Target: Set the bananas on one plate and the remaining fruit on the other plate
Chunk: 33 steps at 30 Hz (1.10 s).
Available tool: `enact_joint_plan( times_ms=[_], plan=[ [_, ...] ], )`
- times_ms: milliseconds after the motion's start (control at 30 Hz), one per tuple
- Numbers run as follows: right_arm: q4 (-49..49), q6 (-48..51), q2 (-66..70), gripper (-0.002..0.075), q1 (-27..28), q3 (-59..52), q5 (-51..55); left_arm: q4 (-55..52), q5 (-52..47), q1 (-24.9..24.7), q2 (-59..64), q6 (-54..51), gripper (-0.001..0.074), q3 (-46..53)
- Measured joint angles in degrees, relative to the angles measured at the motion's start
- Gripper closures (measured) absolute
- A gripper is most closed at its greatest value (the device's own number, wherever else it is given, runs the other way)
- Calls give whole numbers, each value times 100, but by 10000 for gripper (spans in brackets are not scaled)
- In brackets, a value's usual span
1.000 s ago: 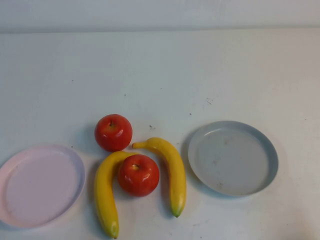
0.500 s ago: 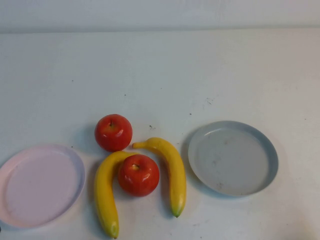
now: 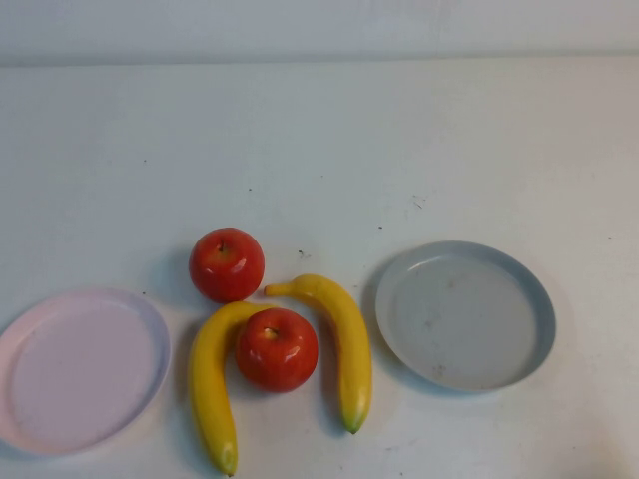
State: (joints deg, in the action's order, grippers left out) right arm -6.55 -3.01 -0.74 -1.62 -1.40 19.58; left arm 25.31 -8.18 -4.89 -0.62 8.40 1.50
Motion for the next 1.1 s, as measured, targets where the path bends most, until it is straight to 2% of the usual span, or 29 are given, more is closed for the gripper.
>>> enact_joint_plan(
  times_ms=[200, 333, 500, 733, 1100],
  plan=[
    [0, 0, 0, 741, 0, 0, 0, 281, 311, 0, 0, -84, 735, -13],
    [0, 0, 0, 741, 0, 0, 0, 316, -749, 0, 184, -152, 735, -608],
    [0, 0, 0, 741, 0, 0, 0, 168, -2324, 0, 1318, -262, 735, -1803],
    [0, 0, 0, 741, 0, 0, 0, 68, -4273, 0, 3095, -1515, 735, -3368],
    [0, 0, 0, 741, 0, 0, 0, 69, -4790, -80, 5530, -2475, 736, -4645]
  ],
)
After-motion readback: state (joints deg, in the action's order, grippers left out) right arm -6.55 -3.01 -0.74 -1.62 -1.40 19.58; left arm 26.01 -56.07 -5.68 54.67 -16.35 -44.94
